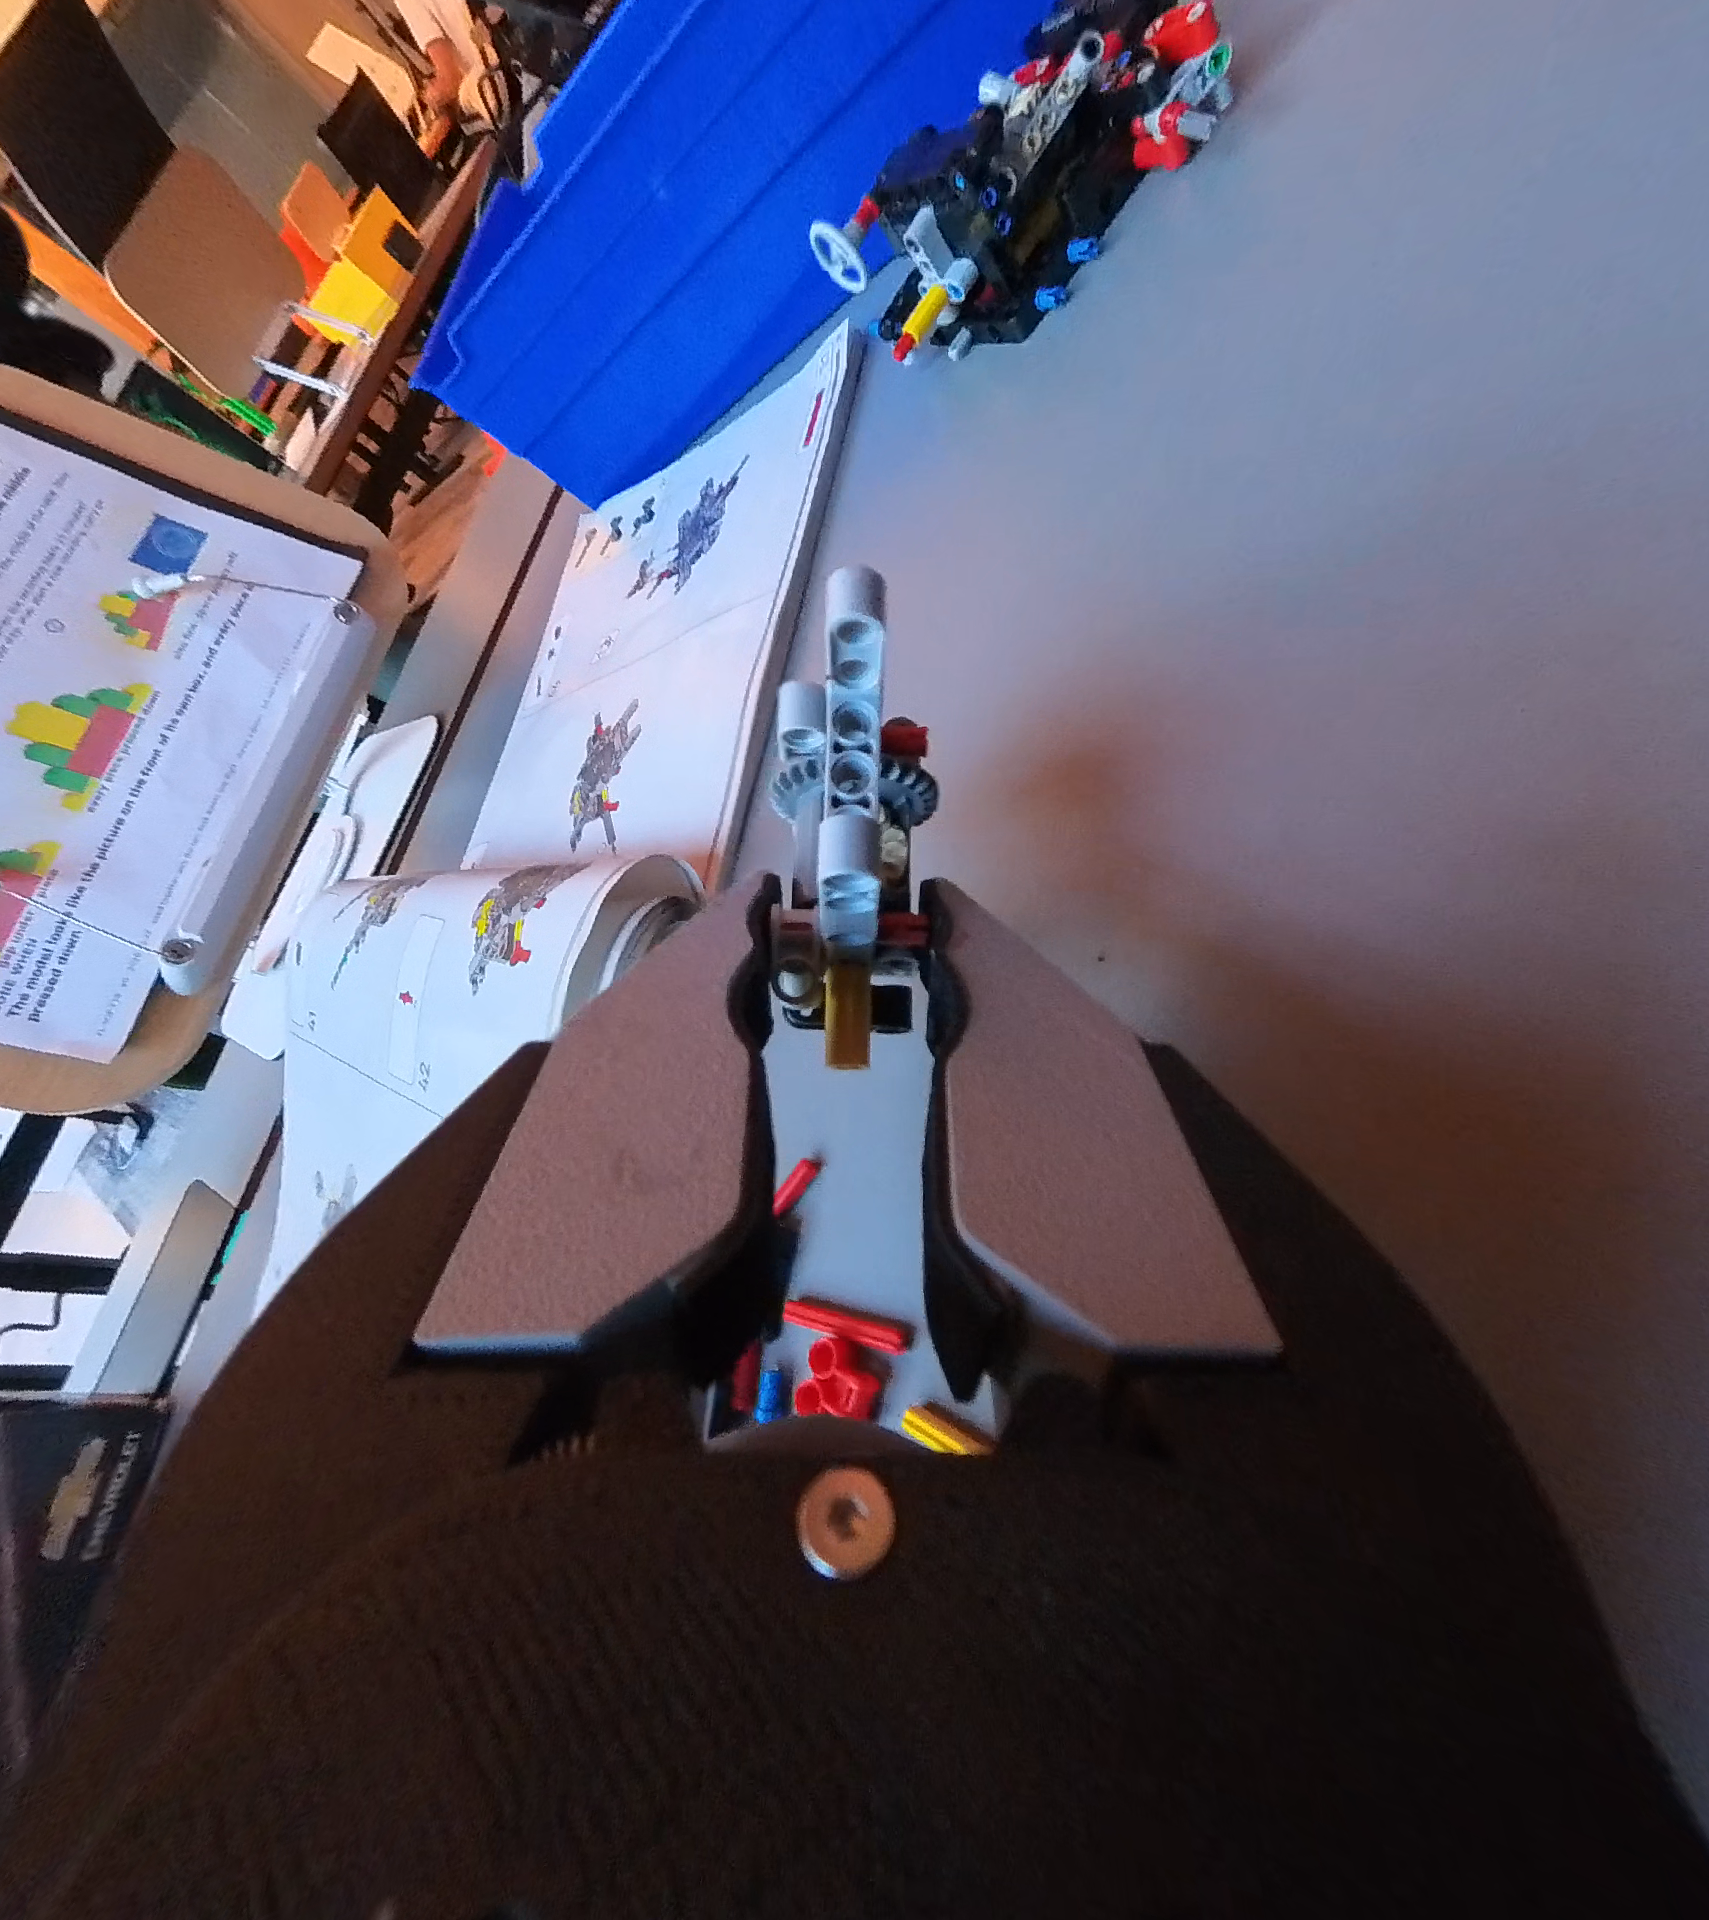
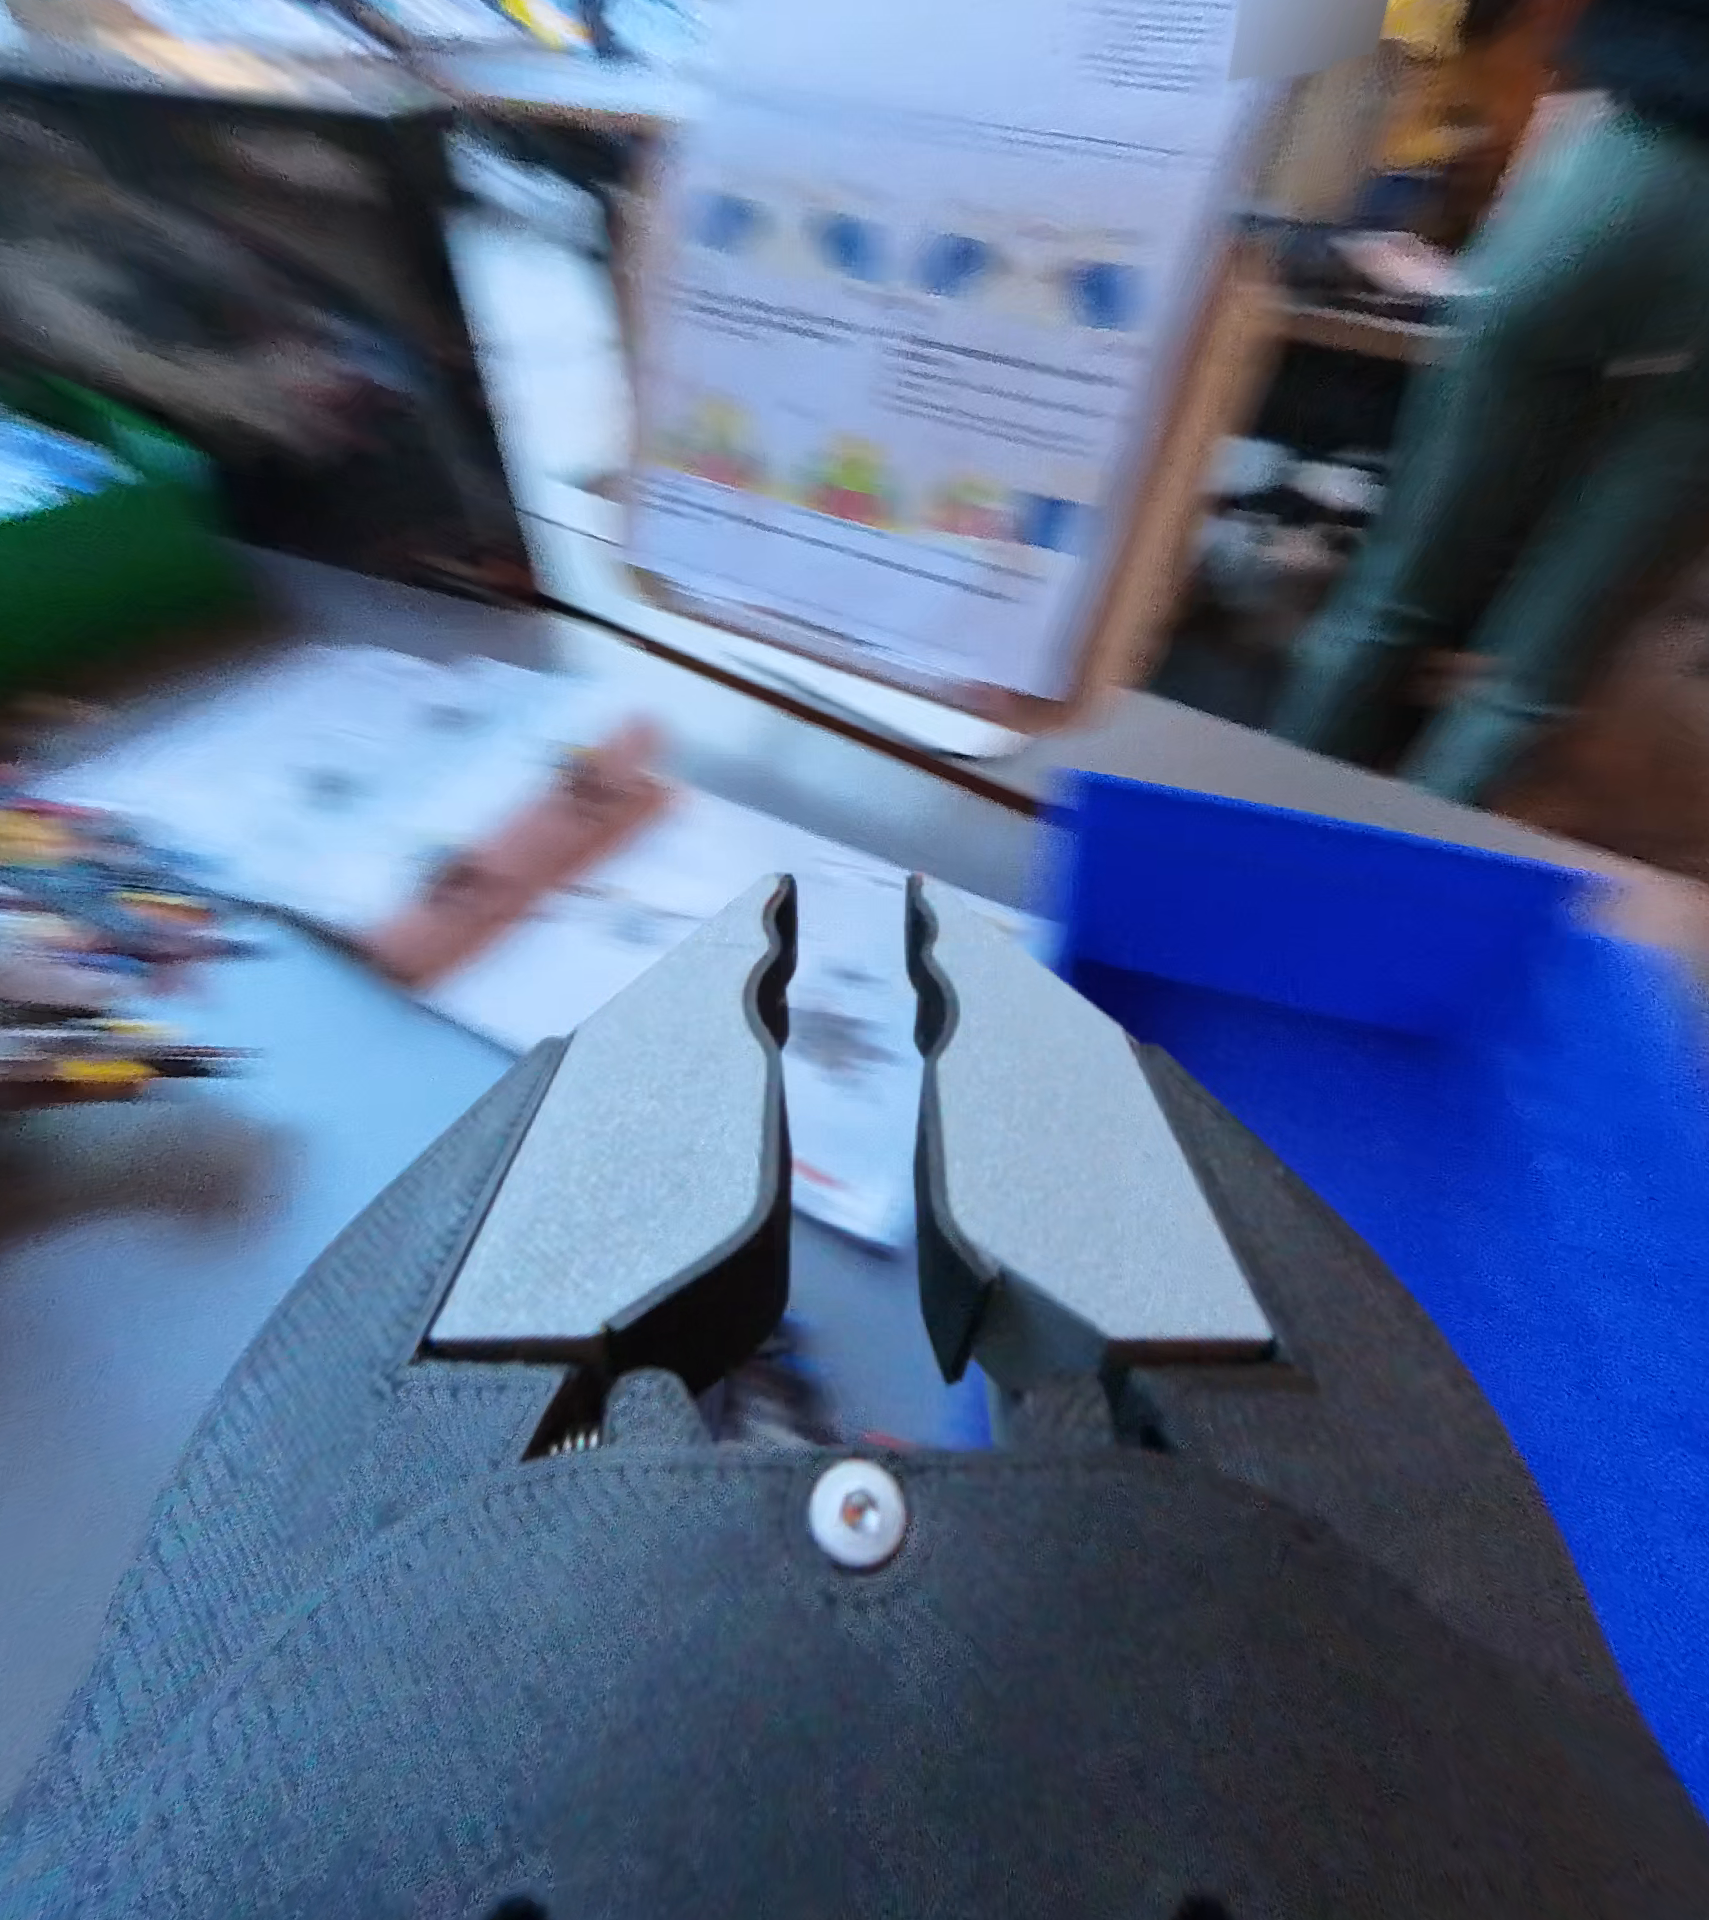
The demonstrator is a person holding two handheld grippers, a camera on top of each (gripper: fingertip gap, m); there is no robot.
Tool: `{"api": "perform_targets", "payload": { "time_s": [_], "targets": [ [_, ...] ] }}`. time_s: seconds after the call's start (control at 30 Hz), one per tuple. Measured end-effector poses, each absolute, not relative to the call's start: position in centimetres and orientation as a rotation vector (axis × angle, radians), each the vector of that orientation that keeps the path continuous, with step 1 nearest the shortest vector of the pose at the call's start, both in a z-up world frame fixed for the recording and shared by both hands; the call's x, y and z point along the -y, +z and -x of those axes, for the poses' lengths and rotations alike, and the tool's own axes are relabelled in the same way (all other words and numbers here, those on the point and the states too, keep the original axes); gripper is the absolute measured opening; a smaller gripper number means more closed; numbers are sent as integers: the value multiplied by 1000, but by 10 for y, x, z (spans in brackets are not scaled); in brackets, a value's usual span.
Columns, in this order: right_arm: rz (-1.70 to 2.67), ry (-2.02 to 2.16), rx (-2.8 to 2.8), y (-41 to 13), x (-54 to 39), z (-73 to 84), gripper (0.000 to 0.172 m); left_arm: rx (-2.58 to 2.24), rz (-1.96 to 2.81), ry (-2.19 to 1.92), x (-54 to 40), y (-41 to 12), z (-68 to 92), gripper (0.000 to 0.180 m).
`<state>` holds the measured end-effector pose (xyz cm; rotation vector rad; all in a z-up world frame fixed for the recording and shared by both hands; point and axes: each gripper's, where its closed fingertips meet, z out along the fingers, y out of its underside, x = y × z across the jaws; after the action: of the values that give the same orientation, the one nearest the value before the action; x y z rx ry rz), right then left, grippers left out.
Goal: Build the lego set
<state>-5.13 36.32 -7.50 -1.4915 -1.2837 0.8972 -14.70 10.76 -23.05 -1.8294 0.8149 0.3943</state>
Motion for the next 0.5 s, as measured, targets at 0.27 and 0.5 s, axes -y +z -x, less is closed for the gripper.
{"api": "perform_targets", "payload": {
  "time_s": [0.27,0.5],
  "targets": [
    [1455,1919,1599,-156,-146,144,38,-806,1667,576,-104,-201,154,24],
    [1273,1938,1686,-173,-124,150,46,-941,1462,887,-100,-180,145,23]
  ]
}}
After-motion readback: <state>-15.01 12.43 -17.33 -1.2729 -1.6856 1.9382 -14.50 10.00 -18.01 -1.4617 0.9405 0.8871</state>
